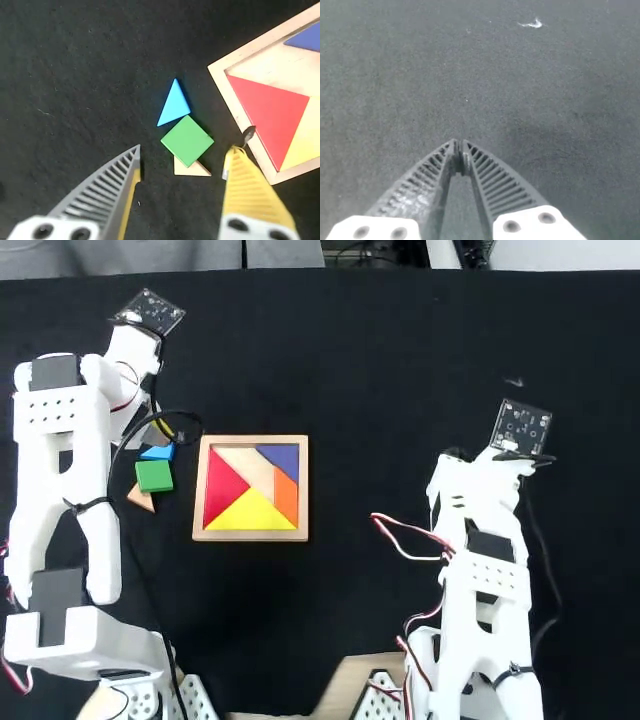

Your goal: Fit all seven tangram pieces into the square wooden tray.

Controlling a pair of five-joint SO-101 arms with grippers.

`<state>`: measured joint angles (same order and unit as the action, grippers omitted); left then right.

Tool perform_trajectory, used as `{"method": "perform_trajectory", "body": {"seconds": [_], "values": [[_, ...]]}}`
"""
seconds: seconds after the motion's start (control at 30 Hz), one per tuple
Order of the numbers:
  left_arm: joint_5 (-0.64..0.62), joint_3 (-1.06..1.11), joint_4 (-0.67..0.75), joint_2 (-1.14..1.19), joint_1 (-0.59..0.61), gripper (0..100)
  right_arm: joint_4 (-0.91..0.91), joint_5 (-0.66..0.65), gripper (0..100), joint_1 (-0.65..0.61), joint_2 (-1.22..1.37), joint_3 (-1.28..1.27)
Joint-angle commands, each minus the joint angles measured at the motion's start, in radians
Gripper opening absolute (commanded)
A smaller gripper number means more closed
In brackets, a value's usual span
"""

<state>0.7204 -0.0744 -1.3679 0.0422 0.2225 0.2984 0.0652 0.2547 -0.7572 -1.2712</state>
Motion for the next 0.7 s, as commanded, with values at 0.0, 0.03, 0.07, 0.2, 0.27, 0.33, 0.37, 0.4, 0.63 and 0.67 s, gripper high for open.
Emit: {"method": "perform_trajectory", "body": {"seconds": [0.0,0.03,0.07,0.2,0.27,0.33,0.37,0.4,0.63,0.67], "values": [[0.012,-0.005,0.015,-0.032,-0.015,26,-0.020,-0.002,1.5,-0.014,-0.025,0.004],[0.011,-0.001,0.015,-0.026,-0.016,26,-0.020,-0.002,1.5,-0.014,-0.025,0.004],[0.011,-0.001,0.017,-0.011,-0.016,26,-0.020,-0.002,1.5,-0.014,-0.025,0.004],[0.006,-0.056,0.015,0.112,-0.022,26,-0.020,-0.002,1.5,-0.014,-0.025,0.004],[0.005,-0.096,0.008,0.196,-0.022,26,-0.020,-0.002,1.5,-0.014,-0.025,0.004],[-0.012,-0.124,0.008,0.278,-0.027,26,-0.020,-0.002,1.5,-0.014,-0.025,0.004],[-0.035,-0.137,0.008,0.313,-0.027,26,-0.020,-0.002,1.5,-0.014,-0.025,0.004],[-0.055,-0.156,0.008,0.345,-0.028,26,-0.020,-0.002,1.5,-0.014,-0.025,0.004],[-0.066,-0.288,0.008,0.480,-0.031,26,-0.020,-0.002,1.5,-0.014,-0.025,0.004],[-0.066,-0.300,0.008,0.491,-0.031,26,-0.020,-0.002,1.5,-0.014,-0.025,0.004]]}}
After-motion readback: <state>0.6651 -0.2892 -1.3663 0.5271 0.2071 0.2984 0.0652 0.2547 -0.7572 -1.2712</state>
